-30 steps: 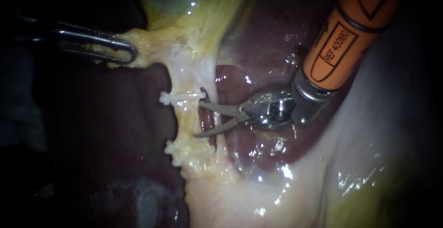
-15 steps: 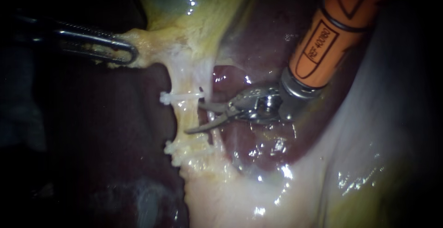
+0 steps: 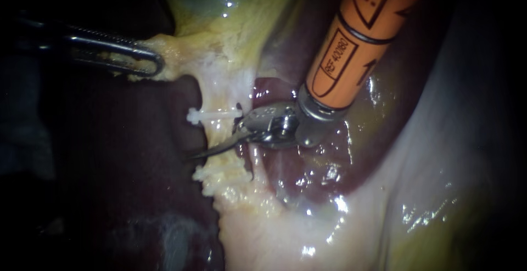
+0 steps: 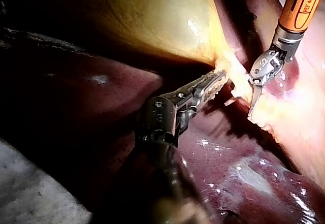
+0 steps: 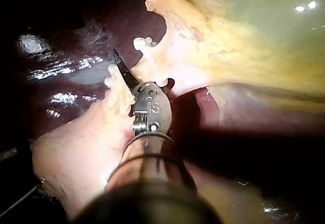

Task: Go to the cutting position left tube

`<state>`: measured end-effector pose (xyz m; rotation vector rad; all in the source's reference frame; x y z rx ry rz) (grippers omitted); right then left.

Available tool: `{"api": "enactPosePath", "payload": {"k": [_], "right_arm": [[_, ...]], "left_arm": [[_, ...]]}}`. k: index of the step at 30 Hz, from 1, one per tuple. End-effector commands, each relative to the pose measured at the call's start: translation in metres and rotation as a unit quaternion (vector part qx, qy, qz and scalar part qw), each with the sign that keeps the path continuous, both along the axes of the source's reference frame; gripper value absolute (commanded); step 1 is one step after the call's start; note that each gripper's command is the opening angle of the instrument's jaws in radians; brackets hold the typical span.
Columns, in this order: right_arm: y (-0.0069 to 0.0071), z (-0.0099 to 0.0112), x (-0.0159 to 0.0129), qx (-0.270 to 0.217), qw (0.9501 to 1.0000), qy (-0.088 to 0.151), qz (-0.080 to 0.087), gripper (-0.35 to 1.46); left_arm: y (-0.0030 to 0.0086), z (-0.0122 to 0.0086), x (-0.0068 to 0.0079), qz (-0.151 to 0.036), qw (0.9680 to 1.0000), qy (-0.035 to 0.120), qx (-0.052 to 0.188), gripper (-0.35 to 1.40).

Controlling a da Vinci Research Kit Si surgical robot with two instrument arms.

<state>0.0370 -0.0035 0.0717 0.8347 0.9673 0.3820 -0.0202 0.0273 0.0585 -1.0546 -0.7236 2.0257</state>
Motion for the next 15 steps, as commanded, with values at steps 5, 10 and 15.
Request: {"api": "enactPosePath", "payload": {"k": [5,10,15], "right_arm": [[-0.0008,-0.0016,0.0009,0.016,0.9994,0.030,-0.001,1.45],[-0.0017,-0.0036,0.0023,0.025,0.9984,0.050,-0.004,1.45],[-0.0021,-0.0056,0.0033,0.034,0.9975,0.062,0.000,1.45]], "left_arm": [[0.0000,0.0000,0.0000,0.000,1.0000,0.000,0.000,-0.35],[0.0000,0.0000,0.0000,0.000,1.0000,0.000,0.000,-0.35],[0.0000,0.0000,0.0000,0.000,1.0000,0.000,0.000,-0.35]]}}
